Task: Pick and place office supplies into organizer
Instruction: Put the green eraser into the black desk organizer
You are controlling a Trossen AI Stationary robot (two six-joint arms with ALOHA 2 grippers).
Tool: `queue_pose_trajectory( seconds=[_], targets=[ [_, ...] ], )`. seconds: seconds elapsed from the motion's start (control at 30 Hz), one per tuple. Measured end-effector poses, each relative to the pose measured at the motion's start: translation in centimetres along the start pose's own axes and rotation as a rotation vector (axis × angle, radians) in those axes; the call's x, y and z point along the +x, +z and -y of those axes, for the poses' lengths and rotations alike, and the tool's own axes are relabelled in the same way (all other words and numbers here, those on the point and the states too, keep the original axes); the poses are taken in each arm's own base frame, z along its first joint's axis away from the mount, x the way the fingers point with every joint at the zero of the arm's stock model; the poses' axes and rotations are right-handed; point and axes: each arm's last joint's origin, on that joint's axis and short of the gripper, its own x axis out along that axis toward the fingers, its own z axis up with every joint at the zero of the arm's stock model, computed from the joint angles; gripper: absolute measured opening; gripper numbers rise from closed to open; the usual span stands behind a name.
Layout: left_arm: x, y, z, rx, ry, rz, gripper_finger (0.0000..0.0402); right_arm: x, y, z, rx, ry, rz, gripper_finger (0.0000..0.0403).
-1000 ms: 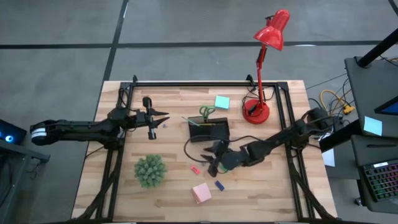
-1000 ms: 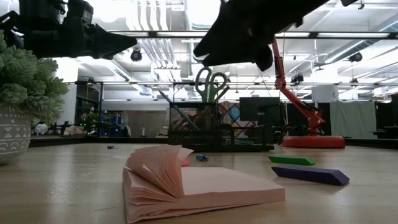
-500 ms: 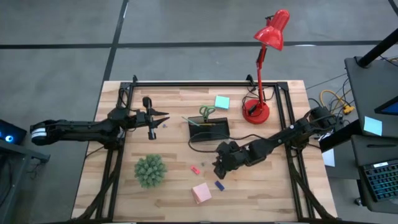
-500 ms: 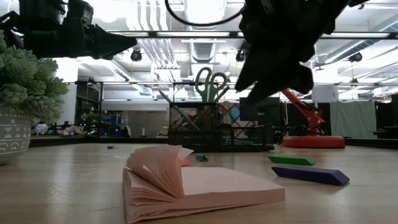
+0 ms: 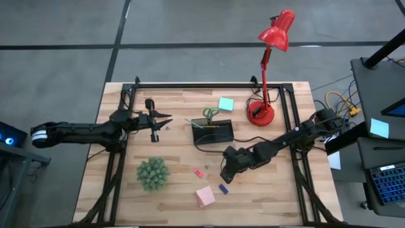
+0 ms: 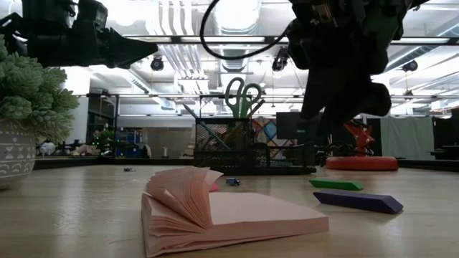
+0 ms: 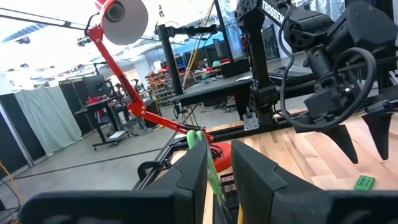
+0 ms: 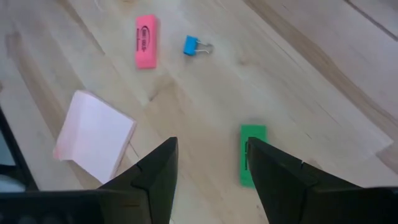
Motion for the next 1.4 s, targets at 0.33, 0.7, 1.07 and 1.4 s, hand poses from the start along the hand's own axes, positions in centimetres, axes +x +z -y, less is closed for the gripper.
queue_pose_trajectory(
  seconds=[0.33, 0.7, 1.07, 1.4],
  targets=[
    [0.0, 0.0, 0.0, 0.001, 0.001, 0.002, 0.0059, 0.2, 0.7, -1.7, -0.032, -0.115, -0.094, 0.0183],
    [0.0, 0.1, 0.0, 0.001, 0.001, 0.004, 0.0059, 1.2, 2.0, -4.4, -0.053, -0.245, -0.166, 0.0183],
    [0.0, 0.1, 0.0, 0.001, 0.001, 0.004, 0.0059, 4.0, 1.2, -4.1, -0.111, -0.397, -0.321, 0.0183],
    [0.0, 0.1, 0.0, 0.001, 0.001, 0.004, 0.0059, 4.3, 1.6, -3.9, -0.151, -0.404, -0.322, 0.0183]
  ],
)
